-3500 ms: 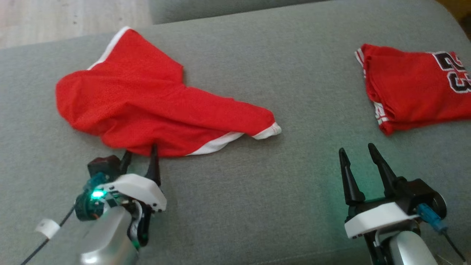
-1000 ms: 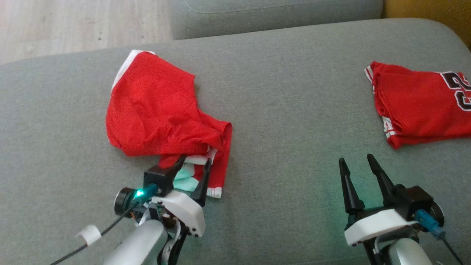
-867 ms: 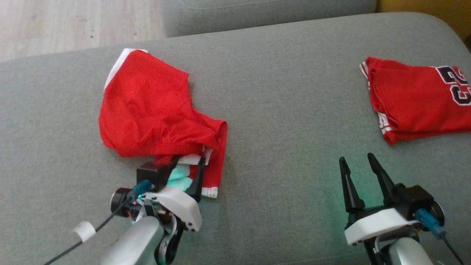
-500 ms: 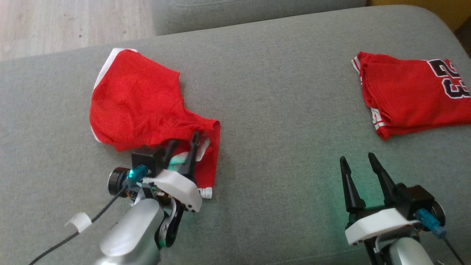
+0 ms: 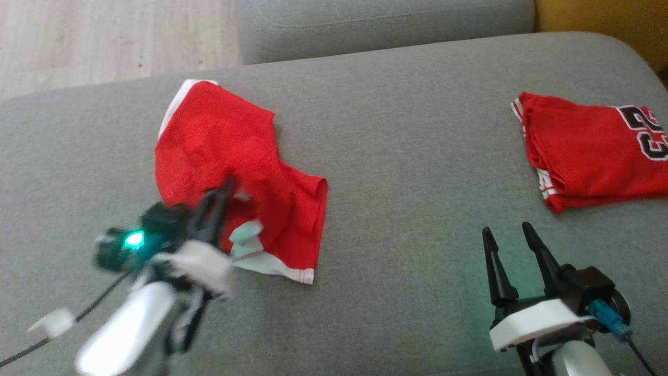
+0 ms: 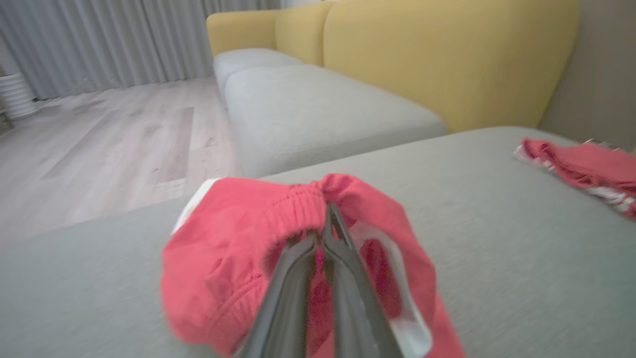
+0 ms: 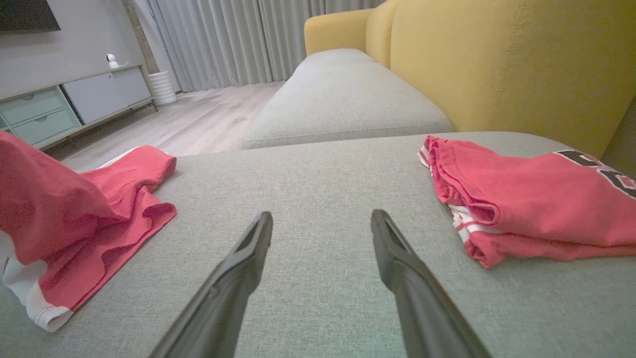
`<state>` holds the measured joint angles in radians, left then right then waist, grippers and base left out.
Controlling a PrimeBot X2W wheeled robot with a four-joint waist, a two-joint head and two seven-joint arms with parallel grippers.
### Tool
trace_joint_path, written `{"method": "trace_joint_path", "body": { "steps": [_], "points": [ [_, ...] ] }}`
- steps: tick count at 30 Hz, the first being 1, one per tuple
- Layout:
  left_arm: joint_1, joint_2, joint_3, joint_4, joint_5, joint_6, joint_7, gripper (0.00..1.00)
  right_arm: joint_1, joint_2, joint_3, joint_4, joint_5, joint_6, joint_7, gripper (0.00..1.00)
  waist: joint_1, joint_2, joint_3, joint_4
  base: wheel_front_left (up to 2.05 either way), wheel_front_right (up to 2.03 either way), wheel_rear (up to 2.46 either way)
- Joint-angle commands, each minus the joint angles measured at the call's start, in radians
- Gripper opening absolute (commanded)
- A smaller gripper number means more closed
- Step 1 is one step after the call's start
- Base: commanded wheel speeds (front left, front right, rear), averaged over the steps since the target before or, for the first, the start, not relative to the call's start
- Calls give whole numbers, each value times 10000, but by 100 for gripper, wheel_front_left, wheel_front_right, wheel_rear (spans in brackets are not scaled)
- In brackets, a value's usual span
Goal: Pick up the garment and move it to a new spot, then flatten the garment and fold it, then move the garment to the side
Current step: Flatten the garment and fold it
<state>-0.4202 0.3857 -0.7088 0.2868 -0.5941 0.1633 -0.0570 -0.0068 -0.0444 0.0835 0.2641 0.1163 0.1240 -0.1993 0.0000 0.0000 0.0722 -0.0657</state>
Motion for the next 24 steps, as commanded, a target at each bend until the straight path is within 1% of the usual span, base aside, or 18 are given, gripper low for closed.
{"method": "trace_joint_path", "body": {
  "steps": [1,4,7,10,12,17,20,23,24],
  "points": [
    [-55,628,577,-387,-3,146,74,0,-71,-58,228,-270,104,67,-113,100,0,0,-59,97,0,0,0],
    [526,1612,936,-860,-73,462,367,0,-41,-58,279,-251,131,67,-120,100,0,0,-92,193,0,0,0],
    [1196,2440,1126,-1252,-161,703,740,0,-20,-58,326,-241,140,67,-114,100,0,0,-89,248,0,0,0],
    [1822,3040,1109,-1526,-202,867,1151,0,-19,-58,358,-227,124,67,-98,100,0,0,-60,275,0,0,0],
    [2170,3279,1011,-1601,-178,963,1365,0,-21,-58,378,-212,111,67,-87,100,0,0,-44,277,0,0,0],
    [2640,3429,607,-1443,34,1152,1773,0,-16,-58,440,-180,106,67,-48,100,0,0,-43,272,0,0,0],
    [2726,3239,484,-1250,1,1244,1888,0,-31,-58,490,-165,131,67,-32,100,0,0,-55,262,0,0,0],
    [2762,3050,556,-1276,-133,1375,1819,0,-36,-58,490,-174,155,67,-29,100,0,0,-66,277,0,0,0],
    [2766,3009,621,-1321,-170,1432,1731,21,-31,-58,479,-173,155,67,-29,100,0,0,-75,289,0,0,0]
  ]
}}
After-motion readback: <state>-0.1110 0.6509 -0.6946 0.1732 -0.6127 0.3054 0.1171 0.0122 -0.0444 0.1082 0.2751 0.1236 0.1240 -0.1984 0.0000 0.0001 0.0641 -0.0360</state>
